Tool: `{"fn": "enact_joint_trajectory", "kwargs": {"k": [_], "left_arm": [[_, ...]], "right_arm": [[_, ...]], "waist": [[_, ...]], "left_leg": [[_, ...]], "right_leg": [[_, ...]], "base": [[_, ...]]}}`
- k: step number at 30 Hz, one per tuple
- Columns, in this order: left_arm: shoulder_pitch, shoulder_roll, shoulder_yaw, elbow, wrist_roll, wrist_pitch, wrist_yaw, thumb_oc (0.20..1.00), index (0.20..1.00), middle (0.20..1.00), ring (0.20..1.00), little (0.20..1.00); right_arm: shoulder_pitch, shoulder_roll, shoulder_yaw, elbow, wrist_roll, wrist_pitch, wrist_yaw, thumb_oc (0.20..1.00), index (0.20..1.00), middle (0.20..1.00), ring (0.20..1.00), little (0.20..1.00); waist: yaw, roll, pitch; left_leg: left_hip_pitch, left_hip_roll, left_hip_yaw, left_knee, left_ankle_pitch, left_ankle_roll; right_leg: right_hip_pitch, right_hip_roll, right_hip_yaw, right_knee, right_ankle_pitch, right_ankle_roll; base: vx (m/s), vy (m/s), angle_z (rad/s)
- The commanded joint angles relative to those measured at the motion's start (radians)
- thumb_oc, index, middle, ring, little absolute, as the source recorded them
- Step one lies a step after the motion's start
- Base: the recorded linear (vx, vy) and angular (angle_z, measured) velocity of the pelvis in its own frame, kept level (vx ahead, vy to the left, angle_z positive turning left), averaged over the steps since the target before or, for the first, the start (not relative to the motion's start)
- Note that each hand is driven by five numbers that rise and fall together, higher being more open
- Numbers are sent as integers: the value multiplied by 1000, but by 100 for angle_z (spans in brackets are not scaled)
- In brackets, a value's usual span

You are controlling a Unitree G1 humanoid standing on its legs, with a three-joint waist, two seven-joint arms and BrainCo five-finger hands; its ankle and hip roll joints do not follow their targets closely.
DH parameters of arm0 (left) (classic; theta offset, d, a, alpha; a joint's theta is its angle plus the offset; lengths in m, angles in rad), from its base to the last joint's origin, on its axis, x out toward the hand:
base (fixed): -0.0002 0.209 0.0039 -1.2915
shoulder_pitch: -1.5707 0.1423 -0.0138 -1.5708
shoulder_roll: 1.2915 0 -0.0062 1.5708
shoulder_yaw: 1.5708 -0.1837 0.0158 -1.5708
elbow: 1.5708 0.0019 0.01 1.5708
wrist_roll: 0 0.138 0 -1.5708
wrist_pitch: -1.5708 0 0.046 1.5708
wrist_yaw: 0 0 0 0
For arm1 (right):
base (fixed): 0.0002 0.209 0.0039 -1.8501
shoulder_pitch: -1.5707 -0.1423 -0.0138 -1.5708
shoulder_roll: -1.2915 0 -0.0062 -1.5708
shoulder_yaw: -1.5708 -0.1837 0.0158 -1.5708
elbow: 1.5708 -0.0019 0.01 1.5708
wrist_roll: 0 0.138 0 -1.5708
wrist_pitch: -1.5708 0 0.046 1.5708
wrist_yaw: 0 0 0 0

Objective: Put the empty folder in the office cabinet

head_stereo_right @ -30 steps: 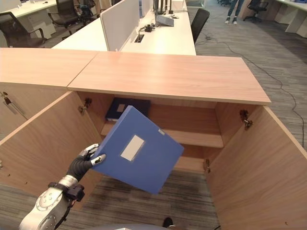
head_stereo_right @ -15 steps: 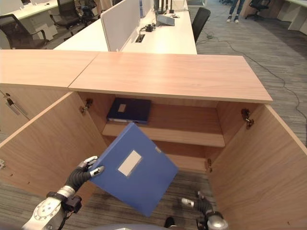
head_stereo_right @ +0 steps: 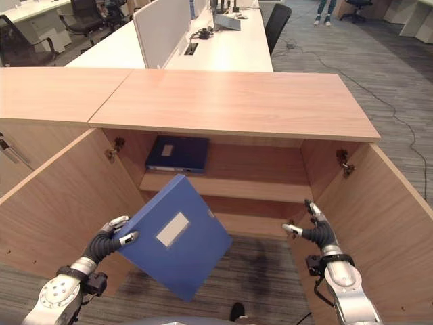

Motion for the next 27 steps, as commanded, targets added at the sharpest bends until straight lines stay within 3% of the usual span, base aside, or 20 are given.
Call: {"fn": "enact_joint_trajectory", "kwargs": {"k": [1,4,10,12,21,27], "left_arm": [[-61,19,75,-89,18,-102,-5,200,200,200,200,200],[-102,54,67,-126,-3,-115,-30,200,200,200,200,200],[-149,119,35,-185,-74,-132,-70,200,200,200,200,200],[-184,186,12,-232,-139,-142,-106,200,200,200,200,200],[-253,299,-46,-292,-210,-167,-130,200,200,200,200,200],[-296,331,-76,-292,-205,-177,-131,200,200,200,200,200]], "right_arm": [[-96,-39,19,-34,20,-69,45,1000,1000,1000,1000,1000],[-162,-77,105,-41,12,-57,114,1000,1000,1000,1000,1000],[-272,-101,193,1,22,-57,128,1000,1000,1000,1000,1000],[-350,-124,243,27,47,-60,140,1000,1000,1000,1000,1000],[-488,-177,323,109,106,-75,134,1000,1000,1000,1000,1000],[-533,-182,365,101,169,-87,155,1000,1000,1000,1000,1000]], "waist": [[-13,-55,-9],[-3,-61,-15],[6,-61,-19],[13,-60,-22],[27,-64,-28],[31,-68,-30]], "left_leg": [[-42,-27,-50,2,-29,6],[-40,-25,-49,2,-27,2],[-36,-22,-48,2,-24,-2],[-34,-22,-49,2,-22,-5],[-30,-21,-51,2,-19,-10],[-28,-21,-49,2,-18,-11]], "right_leg": [[102,-70,-32,7,-81,95],[103,-70,-35,7,-81,94],[107,-71,-36,7,-79,94],[109,-71,-36,7,-77,95],[116,-71,-41,7,-76,97],[117,-70,-42,7,-76,97]], "base": [[0,0,0],[0,0,0],[0,0,0],[0,0,0],[0,0,0],[0,0,0]]}}
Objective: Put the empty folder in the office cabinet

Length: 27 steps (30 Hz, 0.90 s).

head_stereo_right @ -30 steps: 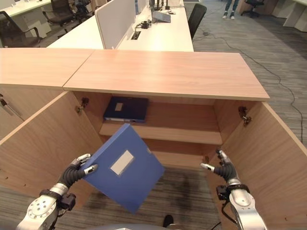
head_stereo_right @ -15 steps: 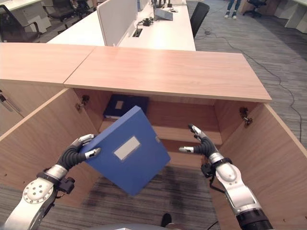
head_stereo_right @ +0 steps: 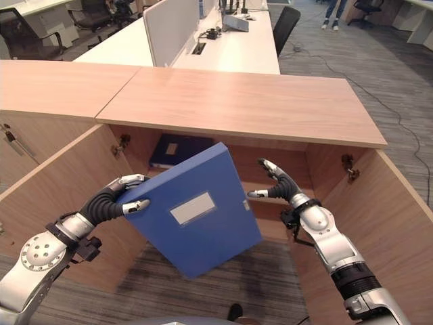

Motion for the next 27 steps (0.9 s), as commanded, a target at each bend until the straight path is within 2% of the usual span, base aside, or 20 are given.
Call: {"fn": "enact_joint_trajectory", "kwargs": {"k": [1,9,16,18,22,23,24,27], "left_arm": [[-73,62,-43,-66,-66,-98,13,200,200,200,200,200],[-94,23,-40,-24,-23,-101,15,200,200,200,200,200],[-68,1,-9,-13,-1,-101,10,200,200,200,200,200],[-56,1,7,-14,6,-102,10,200,200,200,200,200],[-22,14,45,-25,10,-102,-1,200,200,200,200,200],[-22,13,45,-26,10,-101,-1,200,200,200,200,200],[-6,22,58,-32,6,-103,-3,200,200,200,200,200],[10,37,78,-39,4,-106,-3,200,200,200,200,200]], "right_arm": [[-101,-31,49,-6,91,-74,19,1000,1000,1000,1000,1000],[-79,-25,65,-55,220,-61,110,1000,1000,1000,1000,1000],[-52,-45,2,-40,167,-65,89,1000,1000,1000,1000,1000],[-45,-66,-24,-40,142,-65,86,1000,1000,1000,1000,1000],[-33,-185,-95,-26,55,-60,76,1000,1000,1000,1000,1000],[-32,-186,-95,-26,55,-60,76,1000,1000,1000,1000,1000],[-32,-233,-122,-12,37,-61,65,1000,1000,1000,1000,1000],[-29,-285,-145,-3,14,-68,51,1000,1000,1000,1000,1000]], "waist": [[1,-53,-40],[2,-62,-40],[2,-63,-42],[1,-63,-44],[-3,-68,-46],[-3,-67,-46],[-6,-69,-48],[-9,-71,-49]], "left_leg": [[-44,-21,-46,-1,-18,-11],[-45,-18,-45,-1,-18,-14],[-44,-19,-45,-1,-21,-14],[-45,-18,-45,-1,-22,-14],[-47,-18,-47,-1,-22,-14],[-48,-18,-47,-1,-22,-14],[-49,-18,-47,-1,-23,-15],[-50,-17,-45,-1,-23,-15]], "right_leg": [[95,-69,-39,7,-77,97],[96,-70,-44,7,-79,97],[96,-70,-44,7,-80,97],[95,-69,-44,7,-81,97],[95,-68,-44,7,-81,100],[95,-68,-44,7,-81,100],[93,-67,-43,7,-80,101],[92,-65,-42,7,-81,102]], "base": [[0,0,0],[0,0,0],[0,0,0],[0,0,0],[0,0,0],[0,0,0],[0,0,0],[0,0,0]]}}
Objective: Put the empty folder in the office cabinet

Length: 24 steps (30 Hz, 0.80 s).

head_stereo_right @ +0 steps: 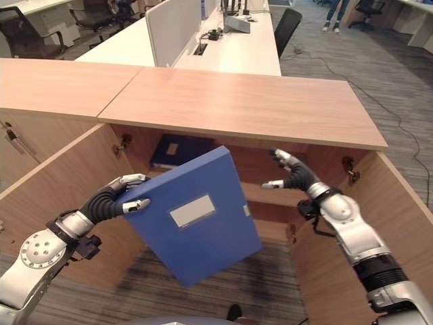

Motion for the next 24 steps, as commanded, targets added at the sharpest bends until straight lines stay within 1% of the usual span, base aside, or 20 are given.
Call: {"fn": "enact_joint_trajectory", "kwargs": {"k": [1,2,5,12,16,17,24], "left_arm": [[0,37,38,-52,-15,-90,8,200,200,200,200,200],[8,44,49,-53,-14,-91,10,200,200,200,200,200],[13,50,56,-53,-9,-91,11,200,200,200,200,200],[0,38,66,-39,48,-94,36,200,200,200,200,200],[-48,10,40,-29,99,-103,63,200,200,200,200,200],[-72,-11,26,-27,124,-106,77,200,200,200,200,200],[-148,-66,-16,-6,208,-114,115,200,200,200,200,200]], "right_arm": [[-25,-46,-18,5,-24,-62,-32,1000,1000,1000,1000,1000],[-20,-65,-31,7,-27,-64,-34,1000,1000,1000,1000,1000],[-15,-82,-39,7,-24,-62,-30,1000,1000,1000,1000,1000],[-10,-94,-33,-25,-12,-60,-4,1000,1000,1000,1000,1000],[-29,-75,13,-53,26,-53,28,1000,1000,1000,1000,1000],[-40,-64,39,-73,42,-51,45,1000,1000,1000,1000,1000],[-65,-22,102,-117,90,-40,85,1000,1000,1000,1000,1000]], "waist": [[-9,-61,-48],[-13,-62,-47],[-15,-63,-48],[-17,-68,-49],[-17,-72,-50],[-15,-73,-51],[-18,-74,-52]], "left_leg": [[-50,-16,-44,2,-23,-15],[-51,-17,-45,2,-23,-15],[-51,-16,-44,2,-24,-15],[-52,-16,-44,2,-26,-15],[-52,-14,-44,2,-26,-16],[-51,-14,-44,2,-26,-16],[-51,-12,-41,2,-26,-17]], "right_leg": [[91,-64,-42,7,-80,102],[91,-64,-39,7,-80,102],[89,-63,-37,7,-81,102],[88,-60,-33,7,-83,102],[88,-60,-31,7,-84,100],[88,-60,-31,7,-85,99],[88,-61,-32,7,-85,98]], "base": [[0,0,0],[0,0,0],[0,0,0],[0,0,0],[0,0,0],[0,0,0],[0,0,0]]}}
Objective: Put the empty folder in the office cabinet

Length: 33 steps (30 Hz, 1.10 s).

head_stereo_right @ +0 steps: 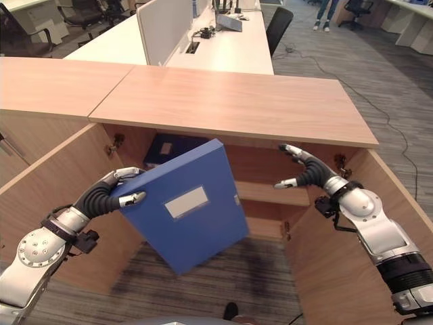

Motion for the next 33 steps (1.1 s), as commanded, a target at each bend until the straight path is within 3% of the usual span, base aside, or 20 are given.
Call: {"fn": "enact_joint_trajectory", "kwargs": {"k": [1,15,33], "left_arm": [[-111,4,-38,-2,43,-96,70,200,200,200,200,200],[-186,-60,-60,27,136,-108,132,200,200,200,200,200],[-208,-33,-107,-70,58,-138,92,200,200,200,200,200]], "right_arm": [[-90,28,33,-22,73,-35,7,1000,1000,1000,1000,1000],[-60,95,44,-56,99,-32,25,1000,1000,1000,1000,1000],[-97,136,94,9,76,-37,1,1000,1000,1000,1000,1000]], "waist": [[0,-57,-53],[-13,-55,-58],[-11,-48,-56]], "left_leg": [[-50,-12,-45,1,-26,-17],[-46,-10,-37,1,-30,-17],[-47,-12,-41,1,-29,-17]], "right_leg": [[92,-62,-37,7,-85,97],[92,-66,-33,7,-86,96],[94,-68,-36,7,-88,98]], "base": [[0,0,0],[0,0,0],[0,0,0]]}}
